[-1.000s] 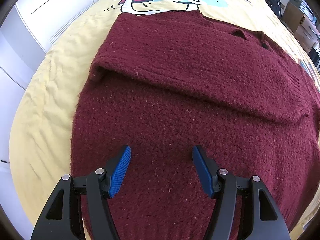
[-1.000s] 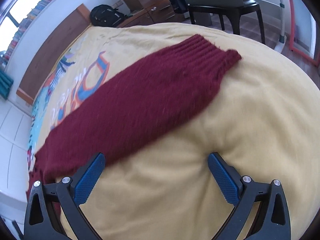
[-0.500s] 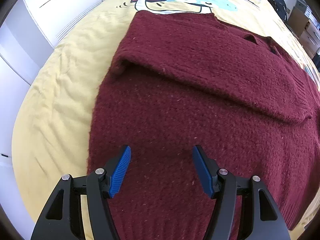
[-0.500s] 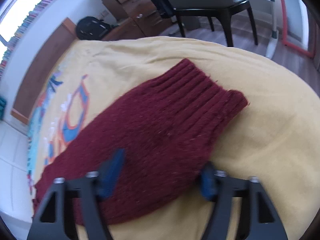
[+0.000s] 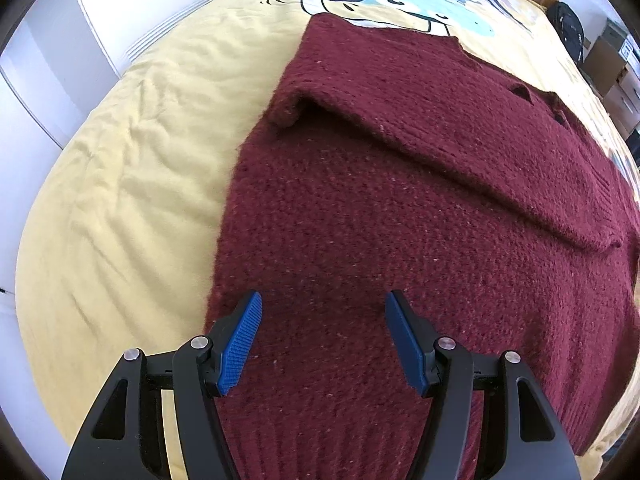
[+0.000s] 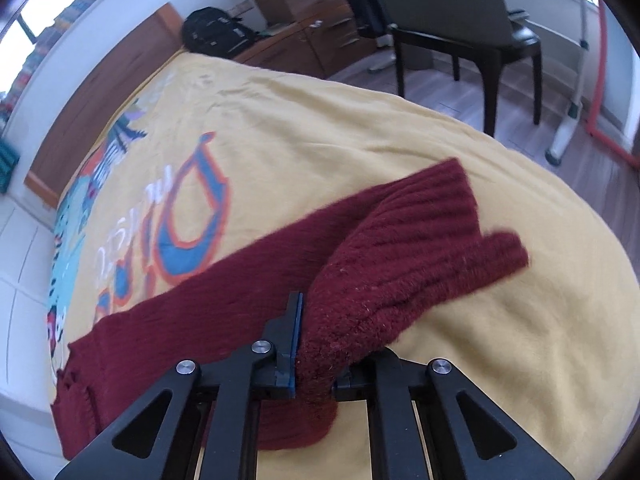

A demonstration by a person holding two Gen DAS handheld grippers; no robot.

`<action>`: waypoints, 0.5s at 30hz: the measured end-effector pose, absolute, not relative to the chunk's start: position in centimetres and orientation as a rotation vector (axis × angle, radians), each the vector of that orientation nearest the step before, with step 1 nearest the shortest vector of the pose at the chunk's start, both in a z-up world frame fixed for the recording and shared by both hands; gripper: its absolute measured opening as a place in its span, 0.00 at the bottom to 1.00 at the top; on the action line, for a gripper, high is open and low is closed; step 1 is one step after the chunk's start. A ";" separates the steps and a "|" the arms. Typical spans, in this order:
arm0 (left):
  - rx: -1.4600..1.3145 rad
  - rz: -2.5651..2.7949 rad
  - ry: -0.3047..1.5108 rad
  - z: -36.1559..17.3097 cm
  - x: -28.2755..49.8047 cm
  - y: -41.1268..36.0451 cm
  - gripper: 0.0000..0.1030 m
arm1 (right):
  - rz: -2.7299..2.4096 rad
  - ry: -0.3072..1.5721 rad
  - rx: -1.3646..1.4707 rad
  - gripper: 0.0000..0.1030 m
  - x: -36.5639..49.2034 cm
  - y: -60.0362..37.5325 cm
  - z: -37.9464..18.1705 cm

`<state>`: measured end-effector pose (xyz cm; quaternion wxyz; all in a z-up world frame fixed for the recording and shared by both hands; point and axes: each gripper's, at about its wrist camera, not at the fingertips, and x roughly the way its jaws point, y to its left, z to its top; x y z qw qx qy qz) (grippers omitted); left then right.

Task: Fold small clothes
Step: 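Carry the gripped sleeve with the right tool across the sweater body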

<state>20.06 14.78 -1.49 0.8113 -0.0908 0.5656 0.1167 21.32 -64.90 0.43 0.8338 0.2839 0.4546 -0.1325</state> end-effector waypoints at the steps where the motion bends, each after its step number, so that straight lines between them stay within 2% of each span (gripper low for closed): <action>1: -0.201 0.246 1.205 -1.4 19.9 15.1 0.57 | -0.271 0.966 0.588 0.10 21.6 -64.4 0.9; 15: -0.274 0.190 1.173 0.1 17.3 19.0 0.57 | 0.017 1.031 0.497 0.10 26.3 -48.1 5.2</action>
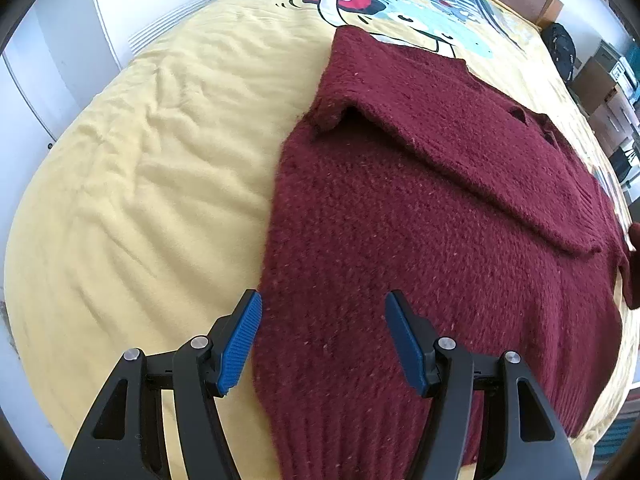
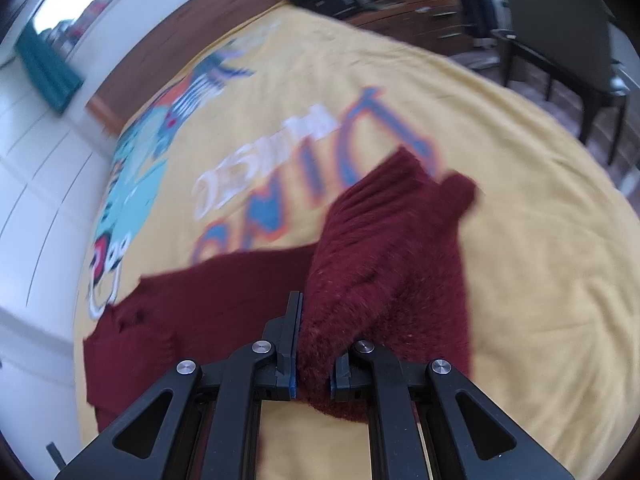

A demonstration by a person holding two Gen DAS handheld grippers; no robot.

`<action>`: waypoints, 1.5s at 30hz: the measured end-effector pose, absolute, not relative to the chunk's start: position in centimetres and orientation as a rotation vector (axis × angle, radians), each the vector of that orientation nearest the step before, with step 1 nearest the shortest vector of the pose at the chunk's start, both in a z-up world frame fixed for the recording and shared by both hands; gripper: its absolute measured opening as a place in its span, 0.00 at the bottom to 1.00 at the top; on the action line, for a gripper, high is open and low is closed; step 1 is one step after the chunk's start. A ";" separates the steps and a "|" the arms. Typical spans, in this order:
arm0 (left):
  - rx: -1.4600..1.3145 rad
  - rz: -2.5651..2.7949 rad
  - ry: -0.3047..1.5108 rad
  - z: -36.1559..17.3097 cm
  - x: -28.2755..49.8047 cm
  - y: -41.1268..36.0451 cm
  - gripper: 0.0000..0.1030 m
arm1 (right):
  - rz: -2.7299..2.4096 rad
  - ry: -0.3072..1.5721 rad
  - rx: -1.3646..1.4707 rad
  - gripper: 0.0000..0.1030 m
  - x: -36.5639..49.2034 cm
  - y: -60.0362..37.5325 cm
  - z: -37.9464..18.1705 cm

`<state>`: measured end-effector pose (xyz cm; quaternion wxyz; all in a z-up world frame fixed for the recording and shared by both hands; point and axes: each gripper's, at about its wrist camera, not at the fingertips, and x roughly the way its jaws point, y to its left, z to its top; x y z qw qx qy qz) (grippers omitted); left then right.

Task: Fold small clothes
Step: 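Carry the gripped sleeve with the right tool across the sweater body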

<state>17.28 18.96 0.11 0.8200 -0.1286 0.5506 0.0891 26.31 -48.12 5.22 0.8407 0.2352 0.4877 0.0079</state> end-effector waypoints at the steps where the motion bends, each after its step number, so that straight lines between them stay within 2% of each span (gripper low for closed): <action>1: -0.276 0.183 1.173 0.1 17.2 19.2 0.57 | 0.039 1.042 0.486 0.10 26.6 -46.4 5.2; 9: -0.286 0.160 1.164 0.4 15.8 21.3 0.57 | 0.157 1.092 0.464 0.10 27.9 -36.0 4.7; 21: -0.340 0.176 1.145 0.7 13.7 25.2 0.57 | 0.347 1.075 0.406 0.10 30.3 -22.0 7.5; 34: -0.364 0.190 1.137 0.7 12.6 27.4 0.57 | 0.474 1.086 0.346 0.10 30.5 -12.2 8.3; 45: -0.389 0.201 1.154 -0.5 12.3 28.6 0.57 | 0.574 1.136 0.323 0.11 28.1 -4.7 5.4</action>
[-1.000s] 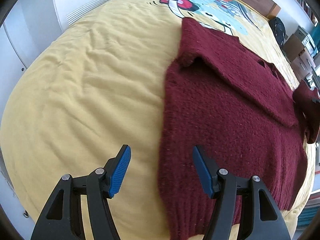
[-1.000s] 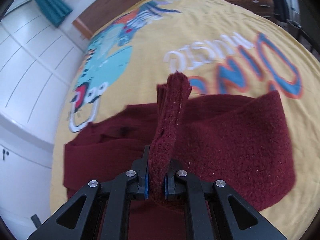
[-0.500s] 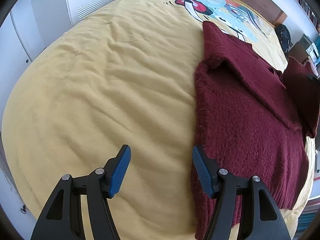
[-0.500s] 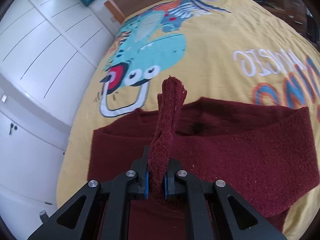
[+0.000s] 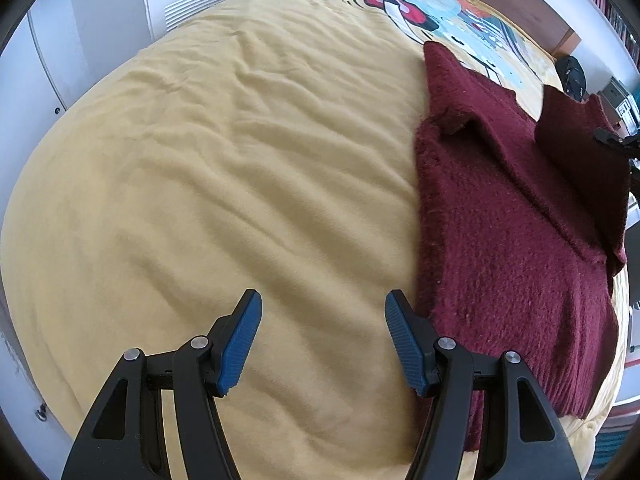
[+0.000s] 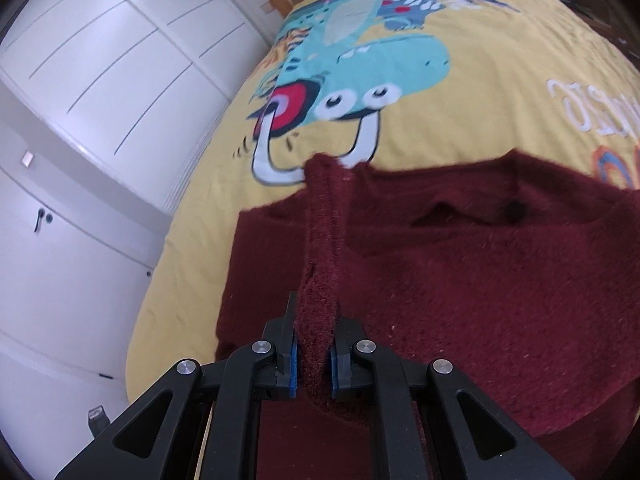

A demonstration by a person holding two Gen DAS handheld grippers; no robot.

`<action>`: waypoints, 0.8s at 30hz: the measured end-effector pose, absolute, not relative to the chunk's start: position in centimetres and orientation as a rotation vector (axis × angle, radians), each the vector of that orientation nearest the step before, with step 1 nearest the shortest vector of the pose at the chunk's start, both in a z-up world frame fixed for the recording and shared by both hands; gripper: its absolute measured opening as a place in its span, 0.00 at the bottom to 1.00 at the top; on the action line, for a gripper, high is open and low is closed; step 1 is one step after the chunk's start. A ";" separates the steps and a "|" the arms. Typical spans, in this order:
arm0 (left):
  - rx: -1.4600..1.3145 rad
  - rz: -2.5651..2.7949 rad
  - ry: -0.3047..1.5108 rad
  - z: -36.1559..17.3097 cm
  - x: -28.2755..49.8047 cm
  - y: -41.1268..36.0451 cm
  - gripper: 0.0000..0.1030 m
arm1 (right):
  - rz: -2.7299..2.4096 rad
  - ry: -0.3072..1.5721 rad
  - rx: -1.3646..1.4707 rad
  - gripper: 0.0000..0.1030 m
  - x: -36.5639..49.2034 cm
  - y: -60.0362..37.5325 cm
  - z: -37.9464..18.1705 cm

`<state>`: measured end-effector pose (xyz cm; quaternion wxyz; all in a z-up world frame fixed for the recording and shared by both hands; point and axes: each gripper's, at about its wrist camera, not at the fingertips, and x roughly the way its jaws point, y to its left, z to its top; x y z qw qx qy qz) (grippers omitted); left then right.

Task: Fold small clothes
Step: 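Carry the gripped sleeve with the right tool across the sweater body, then lay the sleeve on the sweater and open the right tool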

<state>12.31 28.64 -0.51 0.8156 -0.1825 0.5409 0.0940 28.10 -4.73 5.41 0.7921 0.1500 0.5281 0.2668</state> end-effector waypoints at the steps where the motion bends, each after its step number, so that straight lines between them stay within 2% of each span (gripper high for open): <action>1: -0.392 0.202 1.155 -0.6 12.2 28.8 0.57 | 0.579 1.144 0.316 0.12 27.9 -4.1 4.9; 17: -0.407 0.209 1.164 -1.2 11.4 29.5 0.57 | 0.598 1.242 0.224 0.15 25.0 0.7 -0.6; 24: -0.403 0.209 1.165 -1.3 11.2 29.5 0.57 | 0.616 1.250 0.204 0.20 24.7 2.0 -1.3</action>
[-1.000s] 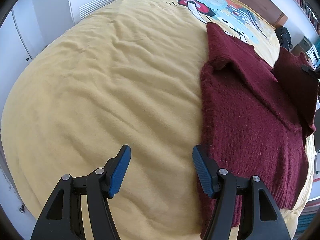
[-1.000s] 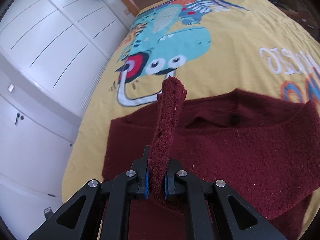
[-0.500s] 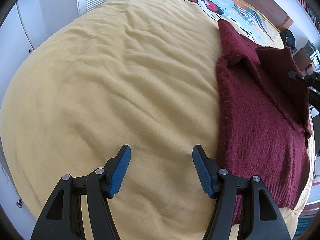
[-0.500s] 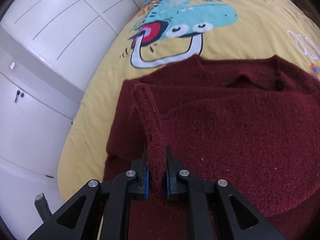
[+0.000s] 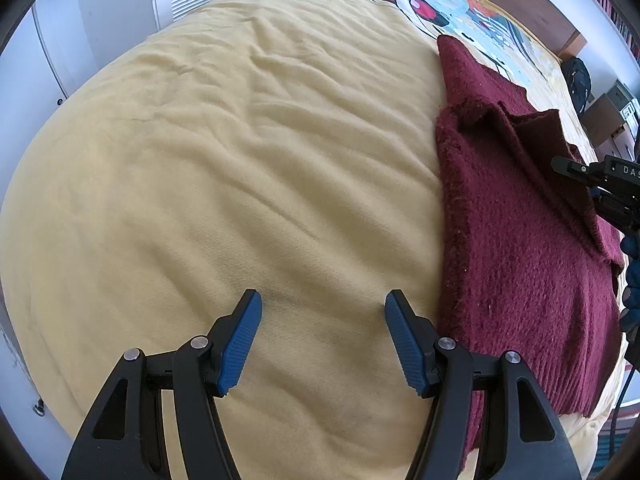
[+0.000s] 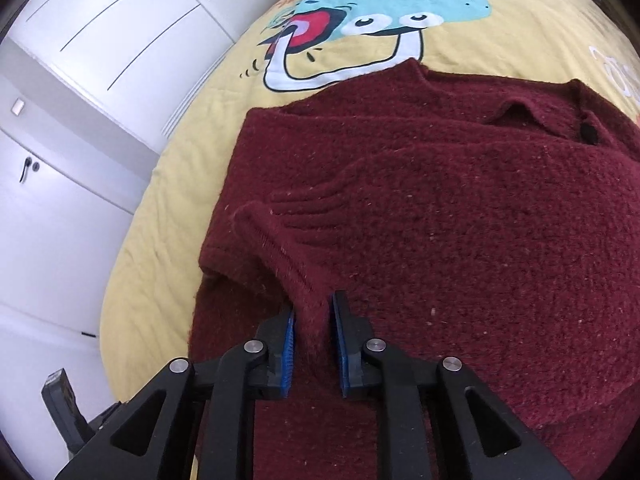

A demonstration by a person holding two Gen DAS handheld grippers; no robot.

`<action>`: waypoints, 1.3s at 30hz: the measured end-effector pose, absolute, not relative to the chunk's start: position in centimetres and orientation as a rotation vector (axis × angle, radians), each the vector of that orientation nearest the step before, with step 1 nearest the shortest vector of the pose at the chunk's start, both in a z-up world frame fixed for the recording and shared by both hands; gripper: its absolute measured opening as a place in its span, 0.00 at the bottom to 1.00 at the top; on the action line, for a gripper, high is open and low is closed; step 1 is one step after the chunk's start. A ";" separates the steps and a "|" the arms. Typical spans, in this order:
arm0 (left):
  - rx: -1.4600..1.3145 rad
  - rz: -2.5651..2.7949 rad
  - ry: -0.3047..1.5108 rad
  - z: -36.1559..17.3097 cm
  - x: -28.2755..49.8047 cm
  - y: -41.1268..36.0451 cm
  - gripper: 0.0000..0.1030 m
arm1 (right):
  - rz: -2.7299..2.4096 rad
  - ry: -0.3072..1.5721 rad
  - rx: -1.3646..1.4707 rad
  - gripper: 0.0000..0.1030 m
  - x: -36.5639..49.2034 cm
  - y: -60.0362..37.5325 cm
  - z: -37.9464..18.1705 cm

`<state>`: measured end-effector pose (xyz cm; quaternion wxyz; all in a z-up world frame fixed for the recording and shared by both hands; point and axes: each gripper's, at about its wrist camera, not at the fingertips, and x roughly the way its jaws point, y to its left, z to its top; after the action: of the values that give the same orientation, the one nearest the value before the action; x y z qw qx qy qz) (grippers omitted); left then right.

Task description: Fold small clothes

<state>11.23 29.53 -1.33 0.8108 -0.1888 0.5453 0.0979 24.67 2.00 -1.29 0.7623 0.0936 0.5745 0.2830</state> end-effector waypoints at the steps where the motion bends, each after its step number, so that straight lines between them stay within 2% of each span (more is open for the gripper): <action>1: -0.403 0.209 1.165 -1.4 11.2 29.5 0.57 | 0.617 1.251 0.200 0.22 24.7 2.2 -1.4; 10: -0.404 0.209 1.165 -1.3 11.2 29.6 0.57 | 0.655 1.260 0.155 0.40 23.5 4.2 -1.7; 18: -0.393 0.213 1.157 -0.8 11.4 29.3 0.57 | 0.704 1.219 0.124 0.40 21.9 4.4 0.1; 26: -0.360 0.200 1.139 -0.1 12.2 27.8 0.57 | 0.522 1.108 0.031 0.40 23.8 -1.3 2.4; 36: -0.326 0.192 1.120 -0.1 13.3 25.9 0.57 | 0.342 1.159 -0.048 0.41 24.2 -6.8 -2.2; 39: -0.312 0.183 1.111 0.2 13.4 25.4 0.57 | 0.362 1.156 -0.064 0.48 22.8 -6.1 -3.2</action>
<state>13.45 25.38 0.16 0.8341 -0.1472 0.5246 0.0863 22.78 -6.08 -3.20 0.8217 -0.0299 0.5431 0.1703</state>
